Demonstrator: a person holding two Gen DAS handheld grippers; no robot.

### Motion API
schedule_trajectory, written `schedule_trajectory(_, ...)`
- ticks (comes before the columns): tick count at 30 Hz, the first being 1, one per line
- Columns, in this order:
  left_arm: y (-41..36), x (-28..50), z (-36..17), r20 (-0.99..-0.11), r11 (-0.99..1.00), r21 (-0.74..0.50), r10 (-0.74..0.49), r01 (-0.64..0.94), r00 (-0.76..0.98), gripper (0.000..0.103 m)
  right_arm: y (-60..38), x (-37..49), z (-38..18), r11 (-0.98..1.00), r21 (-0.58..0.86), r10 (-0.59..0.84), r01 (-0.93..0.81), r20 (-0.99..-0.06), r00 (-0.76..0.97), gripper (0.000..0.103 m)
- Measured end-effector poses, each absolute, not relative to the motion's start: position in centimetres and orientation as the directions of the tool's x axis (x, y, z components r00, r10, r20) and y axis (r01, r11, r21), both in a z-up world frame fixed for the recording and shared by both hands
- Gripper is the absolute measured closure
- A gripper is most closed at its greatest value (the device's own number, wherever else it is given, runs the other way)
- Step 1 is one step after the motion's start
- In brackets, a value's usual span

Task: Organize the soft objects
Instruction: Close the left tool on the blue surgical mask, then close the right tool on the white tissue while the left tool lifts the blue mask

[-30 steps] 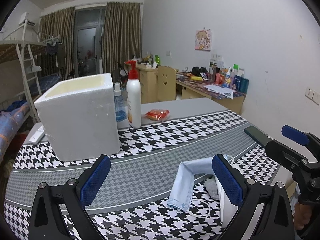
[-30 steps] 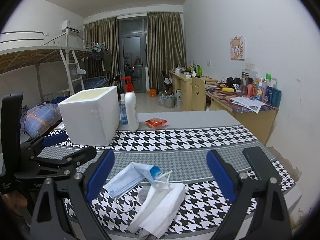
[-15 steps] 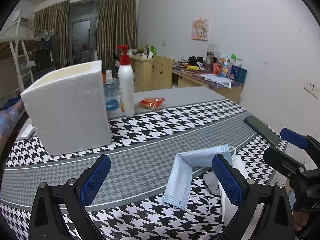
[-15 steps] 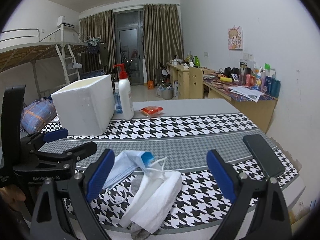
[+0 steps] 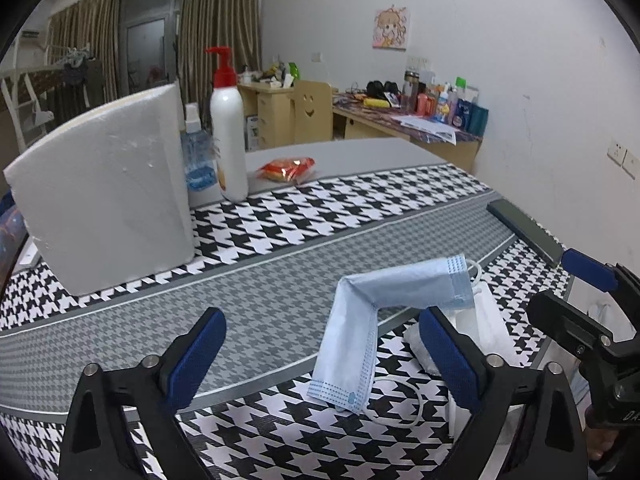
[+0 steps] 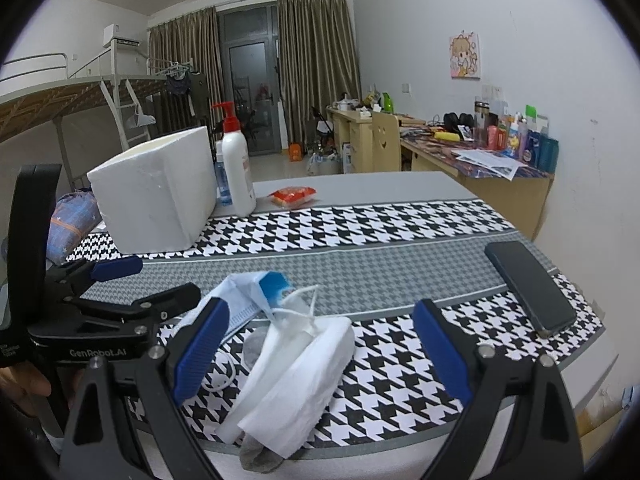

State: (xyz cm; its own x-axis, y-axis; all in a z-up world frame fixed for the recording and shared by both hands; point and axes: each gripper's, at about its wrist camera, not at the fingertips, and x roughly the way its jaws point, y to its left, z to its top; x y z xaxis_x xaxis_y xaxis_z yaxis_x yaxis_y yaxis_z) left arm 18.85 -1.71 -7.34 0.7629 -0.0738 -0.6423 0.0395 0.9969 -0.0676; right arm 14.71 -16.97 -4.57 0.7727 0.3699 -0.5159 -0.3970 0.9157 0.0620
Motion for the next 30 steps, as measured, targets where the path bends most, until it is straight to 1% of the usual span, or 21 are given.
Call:
schedule_trajectory(3,-1.8,19.3,-7.9,-0.66,0.996,-0.074,-0.083,0.045,0.747,0.01,-17.0,15.0,-5.0,0.917,0.064,0.365,-0.393,-0.529,0.766,0.008)
schedule_trajectory(11,-2.4,20.3,-9.2,-0.708,0.995,-0.075,-0.098,0.063,0.7,0.025,-17.3,15.7,-6.7,0.92,0.081,0.357,-0.383,-0.573,0.738,0.008)
schedule_trajectory(13,-2.6,20.5,-9.5,-0.718,0.995,-0.073,-0.103,0.072,0.688,0.027,-17.4,15.7,-6.9,0.921,0.08,0.355,-0.382,-0.577,0.735,0.008)
schedule_trajectory(16,-2.9,20.7,-9.7,-0.727,0.993,-0.079,-0.117,0.086,0.677,0.034,-17.4,16.0,-7.3,0.921,0.087,0.356,-0.381,-0.588,0.726,0.008)
schedule_trajectory(18,-3.0,21.0,-10.0,-0.736,0.993,-0.077,-0.115,0.086,0.667,0.037,-17.4,16.0,-7.6,0.918,0.091,0.36,-0.385,-0.594,0.719,0.008)
schedule_trajectory(20,-3.0,21.2,-10.2,-0.745,0.993,-0.079,-0.116,0.085,0.657,0.043,-17.3,16.0,-7.8,0.916,0.09,0.363,-0.391,-0.598,0.715,0.008)
schedule_trajectory(24,-3.1,21.6,-10.9,-0.765,0.992,-0.091,-0.126,0.088,0.632,0.052,-17.3,16.0,-8.1,0.912,0.098,0.373,-0.399,-0.602,0.706,0.008)
schedule_trajectory(25,-3.1,21.7,-11.1,-0.771,0.992,-0.093,-0.129,0.09,0.623,0.057,-17.2,16.1,-8.2,0.912,0.097,0.373,-0.399,-0.607,0.702,0.008)
schedule_trajectory(29,-3.5,21.7,-11.3,-0.775,0.992,-0.078,-0.124,0.101,0.62,0.063,-17.1,16.3,-8.7,0.91,0.109,0.378,-0.4,-0.618,0.69,0.008)
schedule_trajectory(30,-3.5,21.7,-11.3,-0.774,0.992,-0.076,-0.122,0.1,0.621,0.064,-17.1,16.3,-8.9,0.911,0.114,0.377,-0.396,-0.621,0.688,0.009)
